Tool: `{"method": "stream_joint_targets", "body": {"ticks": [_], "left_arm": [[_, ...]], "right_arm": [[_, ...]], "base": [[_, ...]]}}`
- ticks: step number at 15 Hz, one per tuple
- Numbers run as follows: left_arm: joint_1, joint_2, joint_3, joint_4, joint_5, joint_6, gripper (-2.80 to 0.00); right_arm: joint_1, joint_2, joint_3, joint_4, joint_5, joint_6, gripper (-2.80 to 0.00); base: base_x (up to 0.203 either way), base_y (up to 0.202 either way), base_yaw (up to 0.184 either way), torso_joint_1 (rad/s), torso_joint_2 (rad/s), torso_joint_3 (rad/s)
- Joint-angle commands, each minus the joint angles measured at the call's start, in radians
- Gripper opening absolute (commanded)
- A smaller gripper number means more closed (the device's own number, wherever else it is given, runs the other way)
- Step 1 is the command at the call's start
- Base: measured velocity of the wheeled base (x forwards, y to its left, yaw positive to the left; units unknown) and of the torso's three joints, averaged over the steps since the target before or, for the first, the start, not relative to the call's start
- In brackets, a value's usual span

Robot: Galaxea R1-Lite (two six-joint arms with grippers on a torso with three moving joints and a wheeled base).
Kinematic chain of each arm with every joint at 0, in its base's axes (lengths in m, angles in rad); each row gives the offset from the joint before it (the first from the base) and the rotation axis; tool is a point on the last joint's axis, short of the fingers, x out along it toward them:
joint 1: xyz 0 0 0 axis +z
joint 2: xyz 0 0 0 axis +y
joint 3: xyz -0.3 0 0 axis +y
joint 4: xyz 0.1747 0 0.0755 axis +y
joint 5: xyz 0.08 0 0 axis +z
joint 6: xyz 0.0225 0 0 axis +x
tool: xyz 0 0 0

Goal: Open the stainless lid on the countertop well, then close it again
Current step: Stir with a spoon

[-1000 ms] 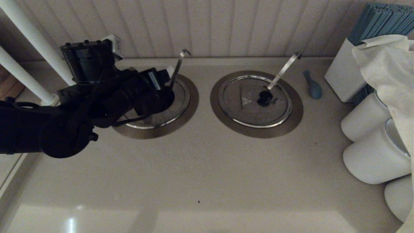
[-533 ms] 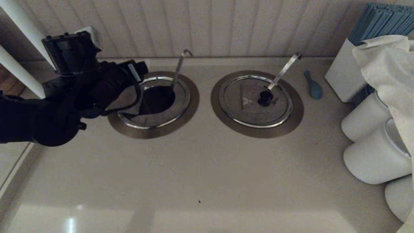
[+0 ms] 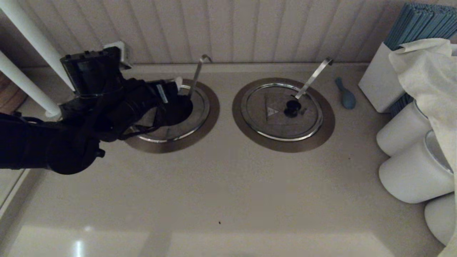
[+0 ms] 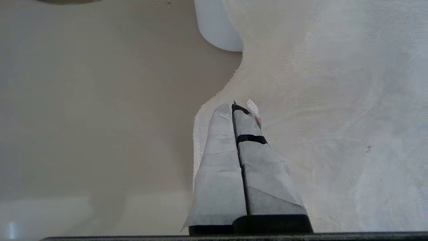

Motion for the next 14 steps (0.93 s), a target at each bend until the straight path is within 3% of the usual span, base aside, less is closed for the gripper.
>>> {"method": "stream_joint_targets", "body": {"ticks": [1, 4, 14], "left_arm": [[0.000, 0.023, 0.004, 0.000, -0.033, 0.005, 0.00], [-0.003, 0.104, -0.071, -0.005, -0.092, 0.077, 0.00], [-0.014, 0.337, -0.349, -0.009, -0.087, 0.124, 0.00]], "right_arm": [[0.000, 0.002, 0.000, -0.001, 0.000, 0.000, -2.80], [0.000, 0.002, 0.000, -0.001, 0.000, 0.001, -2.80], [0.000, 0.002, 0.000, -0.001, 0.000, 0.000, -2.80]], "base": [[0.000, 0.000, 0.000, 0.000, 0.00, 0.000], [0.000, 0.000, 0.000, 0.000, 0.00, 0.000], [0.000, 0.000, 0.000, 0.000, 0.00, 0.000]]}}
